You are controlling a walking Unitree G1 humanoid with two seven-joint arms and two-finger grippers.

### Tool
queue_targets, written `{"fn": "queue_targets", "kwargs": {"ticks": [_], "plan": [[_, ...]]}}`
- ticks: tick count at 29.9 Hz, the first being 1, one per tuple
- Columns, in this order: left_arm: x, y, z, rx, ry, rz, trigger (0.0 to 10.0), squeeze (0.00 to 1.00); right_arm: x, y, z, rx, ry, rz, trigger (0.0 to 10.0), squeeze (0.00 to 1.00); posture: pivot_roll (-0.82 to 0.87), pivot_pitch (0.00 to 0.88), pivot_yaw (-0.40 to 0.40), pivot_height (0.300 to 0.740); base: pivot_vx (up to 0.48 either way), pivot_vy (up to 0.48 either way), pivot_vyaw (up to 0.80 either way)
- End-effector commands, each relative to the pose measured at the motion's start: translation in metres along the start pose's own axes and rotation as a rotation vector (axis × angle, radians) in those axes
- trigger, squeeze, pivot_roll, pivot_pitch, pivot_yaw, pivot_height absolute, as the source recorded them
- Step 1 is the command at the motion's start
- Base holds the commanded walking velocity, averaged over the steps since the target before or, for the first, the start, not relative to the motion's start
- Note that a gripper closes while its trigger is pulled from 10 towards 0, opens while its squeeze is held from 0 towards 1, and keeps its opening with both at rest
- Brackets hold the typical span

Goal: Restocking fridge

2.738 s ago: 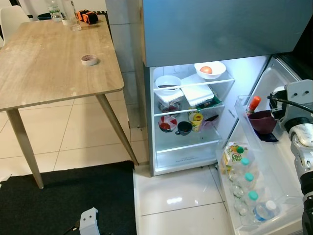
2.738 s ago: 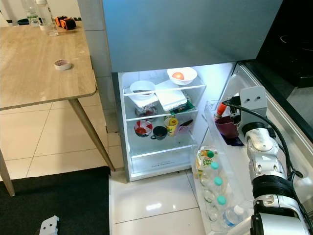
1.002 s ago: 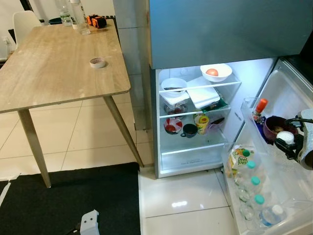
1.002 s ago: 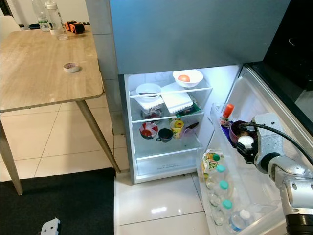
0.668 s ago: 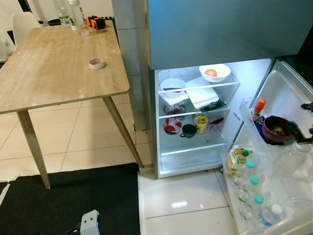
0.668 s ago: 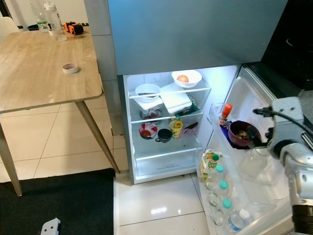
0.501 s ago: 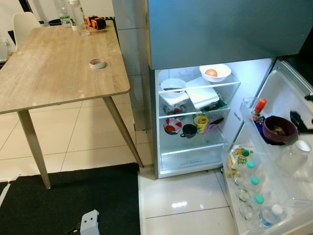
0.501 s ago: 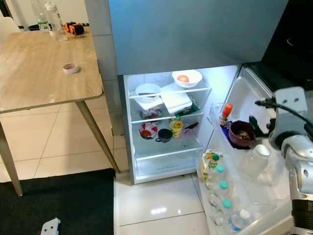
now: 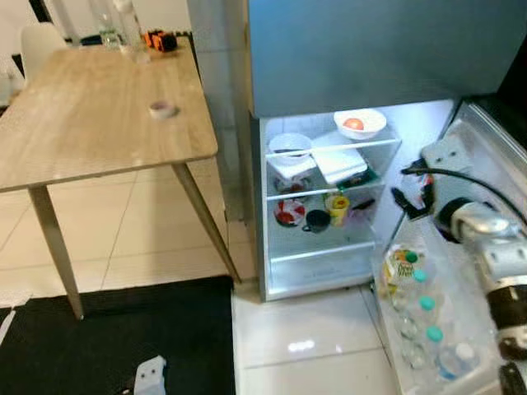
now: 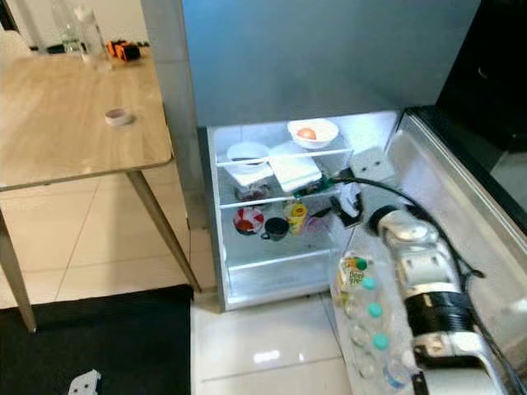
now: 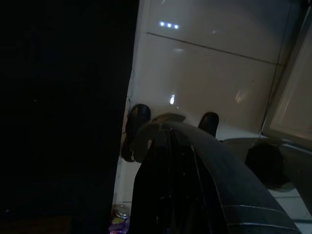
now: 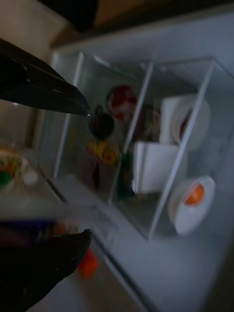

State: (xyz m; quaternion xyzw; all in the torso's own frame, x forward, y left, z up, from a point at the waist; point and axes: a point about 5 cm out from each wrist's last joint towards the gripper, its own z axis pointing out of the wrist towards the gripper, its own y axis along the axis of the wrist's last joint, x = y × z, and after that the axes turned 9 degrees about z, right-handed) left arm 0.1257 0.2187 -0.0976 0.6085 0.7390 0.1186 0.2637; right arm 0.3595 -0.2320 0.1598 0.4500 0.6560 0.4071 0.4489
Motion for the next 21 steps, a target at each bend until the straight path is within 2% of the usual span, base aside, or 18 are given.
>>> {"fn": "queue_targets", "kwargs": {"ticks": [1,7,10,11,16,18,21], "plan": [[0.01,-0.002,-0.005,0.006,0.021,0.008,10.0,0.0,-0.003,0.0,0.006,0.015,-0.022,-0.016,10.0,0.0,-0.02,0.027,0.006,0.74,0.0,0.0,0.0],[0.014,-0.009,-0.009,0.012,0.025,0.001,10.0,0.0,-0.013,-0.005,0.015,0.078,-0.084,-0.048,10.0,0.0,0.01,0.067,0.001,0.74,0.0,0.0,0.0],[0.018,-0.012,-0.012,0.007,0.025,-0.001,10.0,0.0,-0.027,-0.002,0.017,0.1,-0.152,-0.054,10.0,0.0,0.02,0.083,-0.002,0.74,0.0,0.0,0.0],[0.021,-0.009,-0.013,-0.014,0.027,-0.005,10.0,0.0,-0.034,0.002,0.016,0.094,-0.177,-0.044,10.0,0.0,0.03,0.101,-0.002,0.74,0.0,0.0,0.0],[0.024,0.009,-0.011,-0.075,0.027,-0.016,10.0,0.0,-0.044,0.009,0.015,0.072,-0.203,0.009,10.0,0.0,0.04,0.112,-0.001,0.74,0.0,0.0,0.0],[0.026,0.023,-0.011,-0.111,0.019,0.001,10.0,0.0,-0.045,0.011,0.016,0.079,-0.192,-0.02,10.0,0.0,0.04,0.129,0.006,0.74,0.0,0.0,-0.76],[0.028,0.031,-0.011,-0.134,0.016,0.01,10.0,0.0,-0.046,0.011,0.016,0.082,-0.188,-0.034,10.0,0.0,0.04,0.138,0.009,0.74,0.0,0.0,-0.76]]}}
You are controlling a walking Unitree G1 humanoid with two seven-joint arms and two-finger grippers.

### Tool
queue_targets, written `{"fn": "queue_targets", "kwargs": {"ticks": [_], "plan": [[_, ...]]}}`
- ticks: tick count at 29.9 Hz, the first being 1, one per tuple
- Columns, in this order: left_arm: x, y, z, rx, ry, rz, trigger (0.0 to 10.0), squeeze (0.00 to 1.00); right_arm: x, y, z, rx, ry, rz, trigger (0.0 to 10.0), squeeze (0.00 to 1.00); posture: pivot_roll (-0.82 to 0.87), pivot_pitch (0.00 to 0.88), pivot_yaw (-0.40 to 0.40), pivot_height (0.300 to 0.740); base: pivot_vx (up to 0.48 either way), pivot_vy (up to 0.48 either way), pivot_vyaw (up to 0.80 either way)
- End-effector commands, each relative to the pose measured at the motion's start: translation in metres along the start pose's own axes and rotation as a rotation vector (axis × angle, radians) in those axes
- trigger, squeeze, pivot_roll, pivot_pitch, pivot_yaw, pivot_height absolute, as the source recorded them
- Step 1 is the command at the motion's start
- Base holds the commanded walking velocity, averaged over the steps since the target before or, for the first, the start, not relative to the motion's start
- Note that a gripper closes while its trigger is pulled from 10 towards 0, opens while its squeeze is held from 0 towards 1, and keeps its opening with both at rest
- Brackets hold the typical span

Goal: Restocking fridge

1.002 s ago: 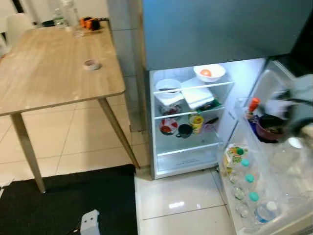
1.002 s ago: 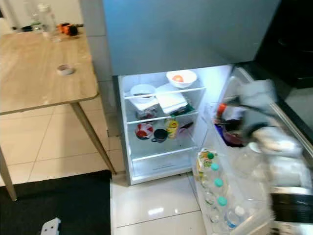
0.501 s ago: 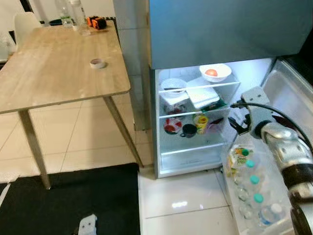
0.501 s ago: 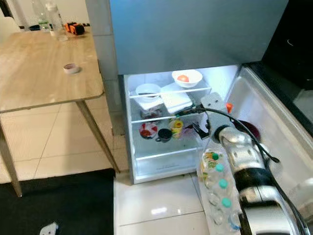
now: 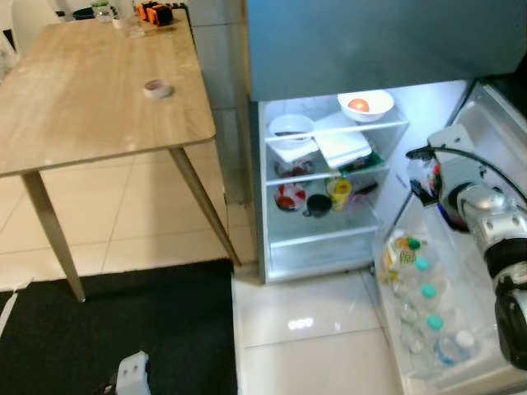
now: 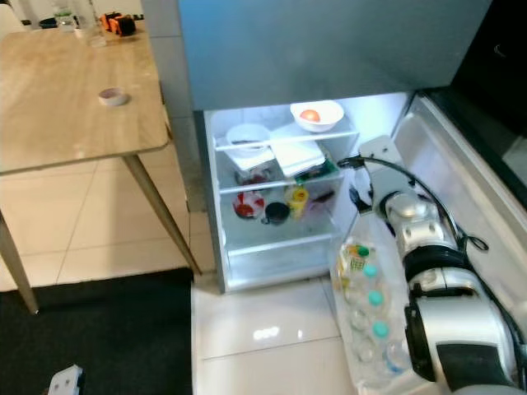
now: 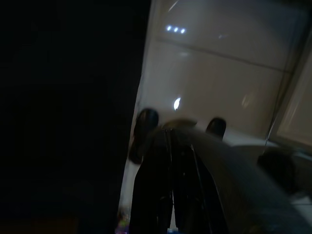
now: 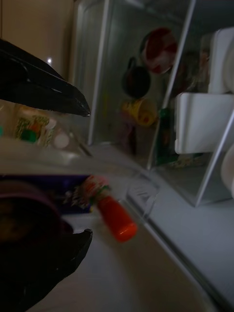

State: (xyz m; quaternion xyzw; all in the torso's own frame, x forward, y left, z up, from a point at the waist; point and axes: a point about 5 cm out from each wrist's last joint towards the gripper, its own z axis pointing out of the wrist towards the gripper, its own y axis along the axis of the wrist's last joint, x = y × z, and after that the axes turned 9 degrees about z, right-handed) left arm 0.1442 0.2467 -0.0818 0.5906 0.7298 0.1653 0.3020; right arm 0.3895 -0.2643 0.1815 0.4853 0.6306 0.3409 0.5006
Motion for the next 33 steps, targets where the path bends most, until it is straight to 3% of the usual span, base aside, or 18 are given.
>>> {"fn": "queue_targets", "kwargs": {"ticks": [1,4,12,19,20,21,22,25,29,32,33], "plan": [[0.008,0.004,-0.003,-0.013,0.015,0.012,10.0,0.0,-0.005,-0.008,-0.001,0.031,-0.011,-0.005,10.0,0.0,0.04,0.138,0.009,0.74,0.0,0.0,-0.76],[0.009,0.015,-0.002,-0.045,0.012,0.016,10.0,0.0,-0.004,-0.006,-0.001,0.017,0.001,-0.014,10.0,0.0,0.05,0.141,0.01,0.74,0.0,0.0,-0.77],[0.006,0.049,0.004,-0.142,-0.015,0.041,10.0,0.0,0.0,-0.001,0.001,0.007,0.029,-0.061,10.0,0.0,0.06,0.155,0.02,0.74,0.0,0.0,0.0],[0.006,0.052,0.004,-0.154,-0.026,0.048,10.0,0.0,0.008,0.003,0.002,-0.02,0.097,-0.153,10.0,0.0,0.06,0.166,0.022,0.74,0.0,0.0,0.0],[0.006,0.052,0.004,-0.153,-0.027,0.049,10.0,0.0,0.009,0.003,0.002,-0.019,0.108,-0.174,10.0,0.0,0.06,0.17,0.022,0.74,0.0,0.0,0.0],[0.005,0.05,0.004,-0.148,-0.028,0.051,10.0,0.0,0.013,0.003,0.002,-0.008,0.133,-0.26,10.0,0.0,0.06,0.17,0.022,0.74,0.0,0.0,0.0],[0.005,0.05,0.004,-0.148,-0.028,0.051,10.0,0.0,0.013,0.003,0.002,-0.008,0.133,-0.26,10.0,0.0,0.06,0.17,0.022,0.74,0.0,0.0,0.0],[0.005,0.044,0.003,-0.135,-0.032,0.056,10.0,0.0,0.017,0.004,0.003,0.02,0.16,-0.445,10.0,0.0,0.07,0.179,0.021,0.74,0.0,0.0,0.0],[0.005,0.043,0.003,-0.132,-0.032,0.057,10.0,0.0,0.016,0.006,0.003,0.024,0.153,-0.473,10.0,0.0,0.07,0.179,0.021,0.74,0.0,0.0,0.0],[0.005,0.039,0.002,-0.123,-0.036,0.06,10.0,0.0,0.002,0.025,0.002,0.052,0.116,-0.639,10.0,0.0,0.06,0.185,0.014,0.74,0.0,0.0,0.0],[0.005,0.039,0.002,-0.122,-0.036,0.06,10.0,0.0,0.001,0.026,0.002,0.054,0.115,-0.649,10.0,0.0,0.06,0.185,0.014,0.74,0.0,0.0,0.0]]}}
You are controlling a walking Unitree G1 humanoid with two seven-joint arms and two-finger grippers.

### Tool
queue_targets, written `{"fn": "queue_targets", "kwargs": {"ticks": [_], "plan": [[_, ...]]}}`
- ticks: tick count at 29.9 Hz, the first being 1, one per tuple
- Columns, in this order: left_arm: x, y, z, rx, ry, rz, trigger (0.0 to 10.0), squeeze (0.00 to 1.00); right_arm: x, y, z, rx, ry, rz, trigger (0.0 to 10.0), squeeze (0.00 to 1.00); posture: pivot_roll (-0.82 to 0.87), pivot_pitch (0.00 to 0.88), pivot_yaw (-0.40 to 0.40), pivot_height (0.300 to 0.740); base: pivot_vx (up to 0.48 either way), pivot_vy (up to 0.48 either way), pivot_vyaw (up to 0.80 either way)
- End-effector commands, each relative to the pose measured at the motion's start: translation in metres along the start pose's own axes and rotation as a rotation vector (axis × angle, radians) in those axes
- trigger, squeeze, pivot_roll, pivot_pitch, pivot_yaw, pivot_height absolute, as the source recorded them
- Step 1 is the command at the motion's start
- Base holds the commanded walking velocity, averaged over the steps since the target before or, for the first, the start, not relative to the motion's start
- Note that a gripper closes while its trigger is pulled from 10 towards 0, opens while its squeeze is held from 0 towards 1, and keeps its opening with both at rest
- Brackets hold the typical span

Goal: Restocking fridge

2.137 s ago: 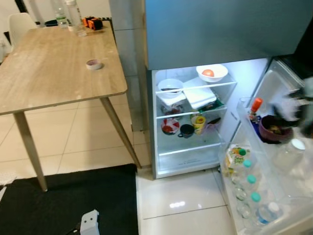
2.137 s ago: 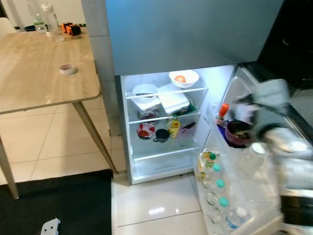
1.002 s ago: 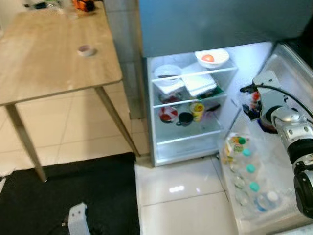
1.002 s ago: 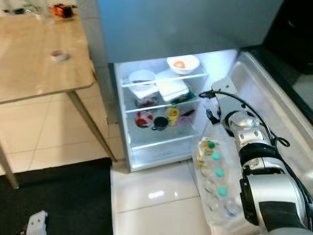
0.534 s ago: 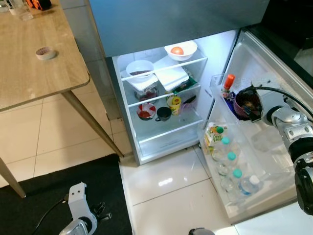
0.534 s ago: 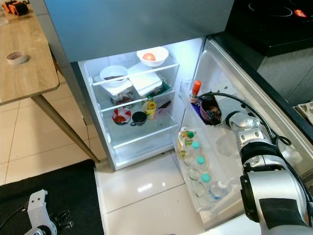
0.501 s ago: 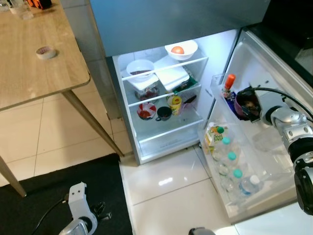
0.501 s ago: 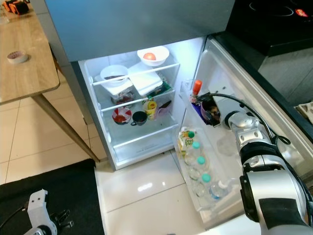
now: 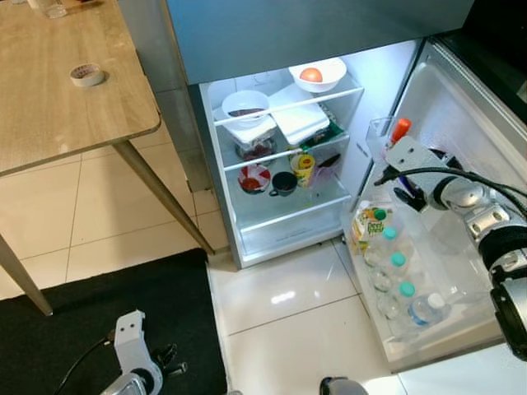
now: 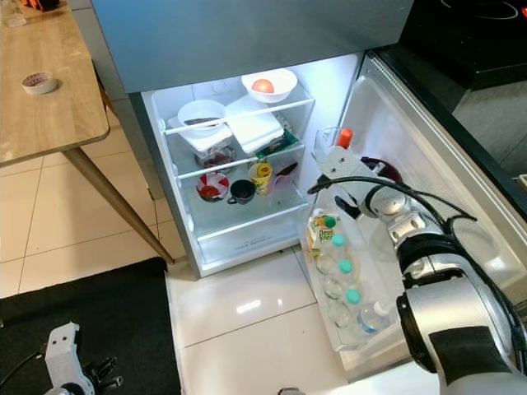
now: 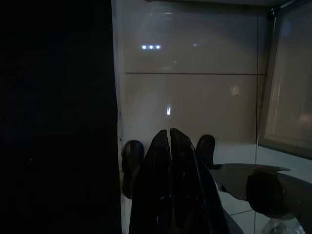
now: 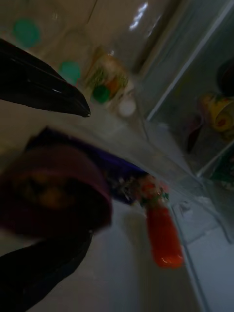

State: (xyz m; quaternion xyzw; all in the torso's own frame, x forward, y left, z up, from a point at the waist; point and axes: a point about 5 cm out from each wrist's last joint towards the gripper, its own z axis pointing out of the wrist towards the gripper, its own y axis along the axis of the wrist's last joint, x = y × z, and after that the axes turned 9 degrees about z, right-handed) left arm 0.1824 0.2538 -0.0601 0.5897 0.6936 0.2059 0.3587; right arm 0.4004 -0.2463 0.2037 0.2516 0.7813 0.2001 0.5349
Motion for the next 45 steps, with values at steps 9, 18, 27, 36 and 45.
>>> {"fn": "queue_targets", "kwargs": {"ticks": [9,18,27,36,45], "plan": [[0.004,-0.01,-0.005,0.03,0.01,0.013,10.0,0.0,-0.038,0.011,-0.012,0.022,-0.028,-0.048,10.0,0.0,0.06,0.183,0.008,0.74,0.0,0.0,0.0],[0.002,-0.015,-0.006,0.047,0.009,0.013,10.0,0.0,-0.028,0.015,-0.021,0.065,0.375,-0.237,10.0,0.0,0.05,0.18,0.005,0.74,0.0,0.0,0.0],[0.002,-0.021,-0.008,0.064,0.013,0.008,10.0,0.0,-0.03,0.005,-0.025,0.193,0.44,-0.398,7.3,0.0,0.04,0.18,0.001,0.74,0.0,0.0,0.0],[-0.003,-0.022,-0.005,0.063,-0.001,0.006,10.0,0.0,-0.027,0.004,-0.021,0.215,0.415,-0.466,3.5,0.0,0.04,0.181,-0.006,0.74,0.0,0.0,0.0],[-0.004,-0.023,-0.005,0.059,-0.002,0.001,10.0,0.0,-0.01,-0.005,-0.014,0.224,0.394,-0.488,6.0,0.0,0.04,0.189,-0.01,0.74,0.0,0.0,0.0]]}}
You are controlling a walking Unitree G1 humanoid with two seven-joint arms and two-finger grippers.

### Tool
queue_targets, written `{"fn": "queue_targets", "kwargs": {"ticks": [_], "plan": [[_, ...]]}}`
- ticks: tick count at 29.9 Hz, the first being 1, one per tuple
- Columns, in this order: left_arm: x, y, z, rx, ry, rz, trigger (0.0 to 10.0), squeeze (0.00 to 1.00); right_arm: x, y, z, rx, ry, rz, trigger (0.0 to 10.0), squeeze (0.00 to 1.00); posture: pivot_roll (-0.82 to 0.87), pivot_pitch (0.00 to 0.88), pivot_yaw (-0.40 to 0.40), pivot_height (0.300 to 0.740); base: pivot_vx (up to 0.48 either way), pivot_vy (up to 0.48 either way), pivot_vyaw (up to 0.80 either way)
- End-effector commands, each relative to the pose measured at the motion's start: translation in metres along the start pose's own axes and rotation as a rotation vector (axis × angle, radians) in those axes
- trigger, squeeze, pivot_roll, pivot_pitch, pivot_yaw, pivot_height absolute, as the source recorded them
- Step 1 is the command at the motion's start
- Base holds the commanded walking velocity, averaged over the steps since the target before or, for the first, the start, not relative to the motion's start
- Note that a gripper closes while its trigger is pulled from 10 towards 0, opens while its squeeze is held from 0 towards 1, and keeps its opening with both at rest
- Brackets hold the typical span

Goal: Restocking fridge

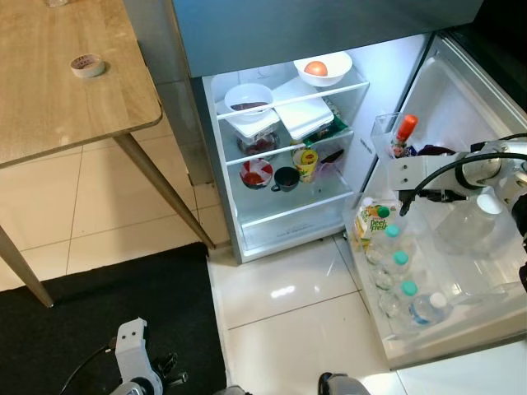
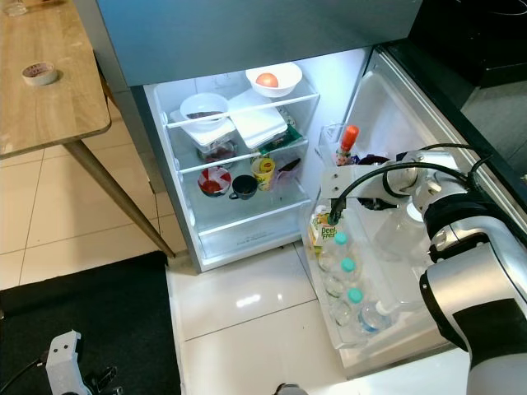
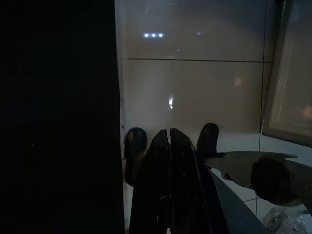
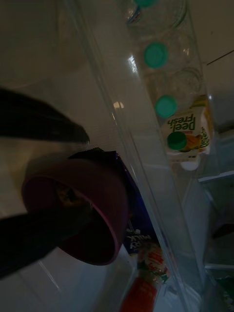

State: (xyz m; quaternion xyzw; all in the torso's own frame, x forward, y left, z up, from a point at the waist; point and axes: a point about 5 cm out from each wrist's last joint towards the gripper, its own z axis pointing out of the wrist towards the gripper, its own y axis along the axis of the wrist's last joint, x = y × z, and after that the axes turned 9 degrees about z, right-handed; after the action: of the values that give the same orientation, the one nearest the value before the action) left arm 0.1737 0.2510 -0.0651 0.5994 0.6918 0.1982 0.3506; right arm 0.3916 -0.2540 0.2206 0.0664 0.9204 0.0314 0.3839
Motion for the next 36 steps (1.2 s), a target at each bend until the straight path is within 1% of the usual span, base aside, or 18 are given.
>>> {"fn": "queue_targets", "kwargs": {"ticks": [1,2,4,7,9,10,12,13,15,16,17,18,19,20,24,25,26,36], "plan": [[-0.003,-0.013,-0.002,0.032,0.001,-0.013,10.0,0.0,0.007,-0.004,0.004,0.02,0.021,0.004,6.0,0.0,0.04,0.189,-0.01,0.74,0.0,0.0,0.0],[-0.003,-0.013,-0.002,0.031,0.002,-0.014,10.0,0.0,0.008,-0.004,0.005,0.019,0.028,0.004,4.9,0.0,0.04,0.189,-0.01,0.74,0.0,0.0,0.0],[-0.002,-0.013,-0.003,0.031,0.002,-0.015,10.0,0.0,0.008,-0.003,0.005,0.019,0.032,0.004,4.9,0.0,0.04,0.189,-0.01,0.74,0.0,0.0,0.0],[-0.003,-0.014,-0.003,0.032,0.001,-0.017,10.0,0.0,0.01,-0.003,0.007,0.021,0.034,0.002,4.4,0.0,0.04,0.191,-0.013,0.74,0.0,0.0,0.0],[-0.003,-0.014,-0.003,0.032,0.0,-0.018,10.0,0.0,0.012,-0.003,0.008,0.023,0.034,0.002,4.4,0.0,0.04,0.191,-0.013,0.74,0.0,0.0,0.0],[-0.003,-0.014,-0.003,0.031,0.0,-0.018,10.0,0.0,0.013,-0.003,0.009,0.025,0.036,0.002,3.9,0.0,0.04,0.193,-0.013,0.74,0.0,0.0,0.0],[-0.003,-0.014,-0.003,0.031,-0.001,-0.018,10.0,0.0,0.014,-0.004,0.009,0.027,0.037,0.002,3.9,0.0,0.04,0.193,-0.013,0.74,0.0,0.0,0.0],[-0.004,-0.014,-0.002,0.03,-0.003,-0.019,10.0,0.0,0.015,-0.004,0.011,0.028,0.042,0.0,5.4,0.0,0.04,0.193,-0.013,0.74,0.0,0.0,0.0],[-0.004,-0.014,-0.002,0.03,-0.003,-0.019,10.0,0.0,0.016,-0.004,0.011,0.028,0.044,-0.001,5.4,0.0,0.04,0.193,-0.013,0.74,0.0,0.0,0.0],[-0.004,-0.014,-0.002,0.029,-0.003,-0.019,10.0,0.0,0.017,-0.003,0.012,0.028,0.047,-0.001,5.7,0.0,0.04,0.193,-0.013,0.74,0.0,0.0,0.0],[-0.004,-0.014,-0.002,0.029,-0.003,-0.019,10.0,0.0,0.017,-0.003,0.012,0.028,0.047,-0.001,5.7,0.0,0.04,0.193,-0.013,0.74,0.0,0.0,0.0],[-0.004,-0.014,-0.002,0.03,-0.004,-0.018,10.0,0.0,0.018,-0.003,0.012,0.026,0.045,-0.003,9.2,0.0,0.04,0.193,-0.014,0.74,0.0,0.0,0.0],[-0.004,-0.014,-0.002,0.03,-0.004,-0.018,10.0,0.0,0.018,-0.003,0.012,0.026,0.045,-0.003,9.2,0.0,0.04,0.193,-0.014,0.74,0.0,0.0,0.0],[-0.004,-0.014,-0.002,0.029,-0.004,-0.018,10.0,0.0,0.016,-0.001,0.012,0.002,0.025,0.014,10.0,0.0,0.04,0.193,-0.014,0.74,0.0,0.0,0.0],[-0.004,-0.014,-0.002,0.029,-0.004,-0.019,10.0,0.0,0.015,0.001,0.012,-0.017,0.012,0.03,10.0,0.0,0.04,0.193,-0.014,0.74,0.0,0.0,0.0],[-0.004,-0.014,-0.002,0.03,-0.004,-0.019,10.0,0.0,0.011,0.001,0.011,-0.019,-0.017,0.042,10.0,0.48,0.04,0.193,-0.014,0.74,0.0,0.0,0.0],[-0.005,-0.016,-0.002,0.035,-0.006,-0.019,10.0,0.0,0.005,0.002,0.008,-0.03,-0.053,0.069,10.0,1.0,0.04,0.193,-0.014,0.74,0.0,0.0,0.0],[-0.006,-0.016,-0.002,0.034,-0.006,-0.022,10.0,0.0,0.005,-0.001,0.008,-0.006,-0.076,0.057,10.0,1.0,0.04,0.199,-0.017,0.74,0.0,0.0,0.0]]}}
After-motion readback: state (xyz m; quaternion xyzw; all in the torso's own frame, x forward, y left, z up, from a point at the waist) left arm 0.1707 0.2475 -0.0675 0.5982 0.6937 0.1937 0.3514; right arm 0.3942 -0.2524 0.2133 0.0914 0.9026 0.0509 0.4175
